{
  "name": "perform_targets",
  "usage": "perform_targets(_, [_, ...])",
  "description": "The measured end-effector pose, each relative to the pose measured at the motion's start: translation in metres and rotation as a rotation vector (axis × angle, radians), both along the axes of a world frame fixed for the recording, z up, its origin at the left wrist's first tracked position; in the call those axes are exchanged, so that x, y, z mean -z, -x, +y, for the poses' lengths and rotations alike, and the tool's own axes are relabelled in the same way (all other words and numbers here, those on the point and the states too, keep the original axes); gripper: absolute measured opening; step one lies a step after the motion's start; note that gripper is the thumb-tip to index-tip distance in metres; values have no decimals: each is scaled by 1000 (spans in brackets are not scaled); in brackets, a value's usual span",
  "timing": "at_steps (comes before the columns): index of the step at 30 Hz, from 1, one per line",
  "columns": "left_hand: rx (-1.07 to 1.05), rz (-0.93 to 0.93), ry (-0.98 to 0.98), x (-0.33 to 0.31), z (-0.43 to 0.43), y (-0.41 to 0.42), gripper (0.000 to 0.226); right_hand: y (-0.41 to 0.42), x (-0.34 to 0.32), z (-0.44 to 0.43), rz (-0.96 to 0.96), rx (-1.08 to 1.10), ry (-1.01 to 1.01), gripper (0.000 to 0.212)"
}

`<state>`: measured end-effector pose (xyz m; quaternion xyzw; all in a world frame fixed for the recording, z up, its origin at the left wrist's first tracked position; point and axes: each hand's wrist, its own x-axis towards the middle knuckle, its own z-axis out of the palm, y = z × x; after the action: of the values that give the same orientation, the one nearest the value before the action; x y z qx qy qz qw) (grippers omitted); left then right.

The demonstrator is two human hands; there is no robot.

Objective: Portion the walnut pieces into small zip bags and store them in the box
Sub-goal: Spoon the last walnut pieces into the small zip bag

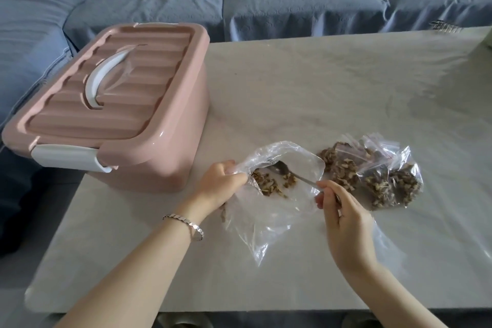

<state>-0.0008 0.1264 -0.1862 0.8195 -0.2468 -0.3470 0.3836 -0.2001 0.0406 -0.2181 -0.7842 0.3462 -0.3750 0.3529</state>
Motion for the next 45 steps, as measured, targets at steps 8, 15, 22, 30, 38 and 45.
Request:
perform_targets(8, [-36,138,159,-5,-8,11,35,-3,5,14,-17,111,-327,20])
perform_targets(15, [16,147,166,-5,-11,20,18,-4,-6,9,-179,233,-853,30])
perform_targets(22, [-46,53,216,-7,-5,15,20,1,-11,4,-214,298,-966,28])
perform_targets(30, [-93,-62,73,8,3,-11,58,-1,-29,8,-88,275,-656,30])
perform_targets(38, [-10,107,126,-3,-13,-1,18,-11,-40,0,50,256,-402,29])
perform_targets(45, [-167,245,212,3,-19,7,22,-18,-24,1,47,194,-439,26])
